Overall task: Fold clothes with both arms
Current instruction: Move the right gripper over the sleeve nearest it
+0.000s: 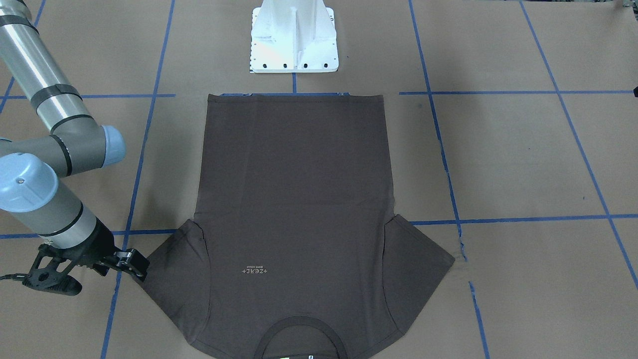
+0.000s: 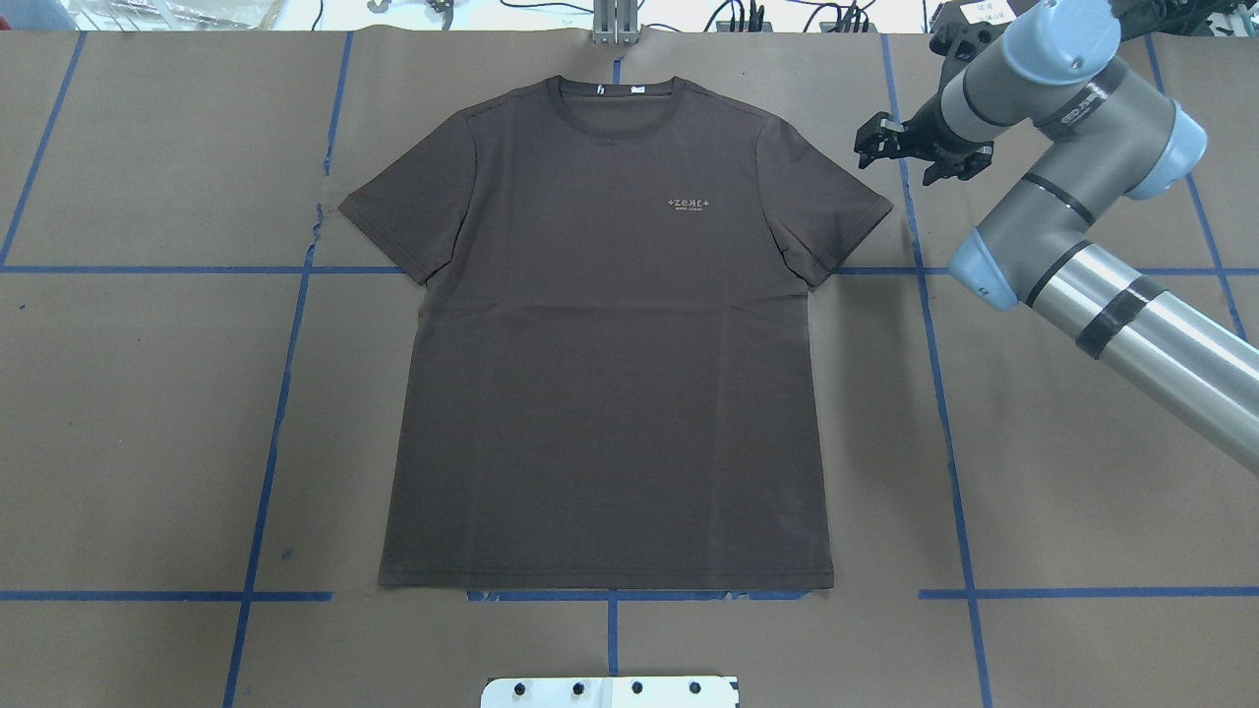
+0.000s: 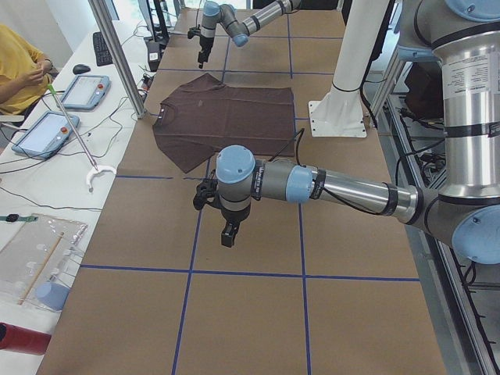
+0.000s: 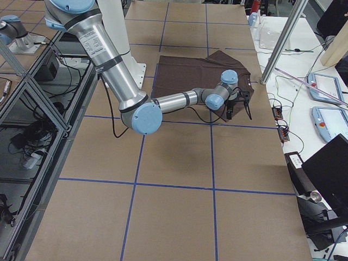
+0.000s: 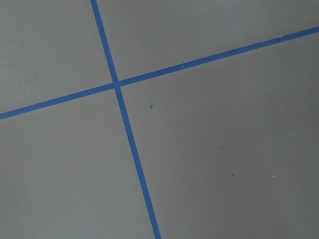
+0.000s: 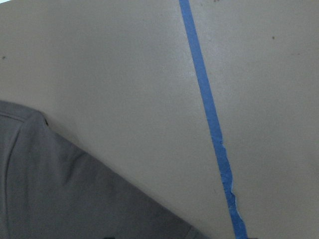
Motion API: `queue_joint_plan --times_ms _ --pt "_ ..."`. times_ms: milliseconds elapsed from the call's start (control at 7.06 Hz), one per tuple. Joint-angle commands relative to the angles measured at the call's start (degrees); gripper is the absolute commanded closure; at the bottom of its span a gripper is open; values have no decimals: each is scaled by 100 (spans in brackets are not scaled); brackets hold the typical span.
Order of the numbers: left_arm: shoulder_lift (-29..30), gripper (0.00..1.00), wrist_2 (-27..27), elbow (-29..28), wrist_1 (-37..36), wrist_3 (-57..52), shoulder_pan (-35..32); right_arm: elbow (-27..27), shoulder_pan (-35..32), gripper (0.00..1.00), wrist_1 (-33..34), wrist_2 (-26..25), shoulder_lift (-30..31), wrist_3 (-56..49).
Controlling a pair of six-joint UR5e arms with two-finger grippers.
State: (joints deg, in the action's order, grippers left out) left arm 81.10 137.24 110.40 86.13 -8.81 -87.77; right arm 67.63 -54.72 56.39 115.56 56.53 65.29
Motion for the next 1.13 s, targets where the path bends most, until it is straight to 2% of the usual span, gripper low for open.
queue_joint_plan --times_ms 0,142,566,708,991 --pt "-15 0 154 -10 0 -7 -3 -118 188 13 -14 -130 -19 28" --pt "-15 0 154 -1 0 -7 -3 -188 207 19 -14 -165 -19 36" --pt "-15 0 154 -10 0 -7 -3 -268 207 25 3 -244 -19 19" --pt "-15 0 154 -10 0 -7 -3 -276 216 34 3 -288 -28 27" --pt "-15 0 154 -10 0 -7 -3 -338 216 35 3 -288 -63 27"
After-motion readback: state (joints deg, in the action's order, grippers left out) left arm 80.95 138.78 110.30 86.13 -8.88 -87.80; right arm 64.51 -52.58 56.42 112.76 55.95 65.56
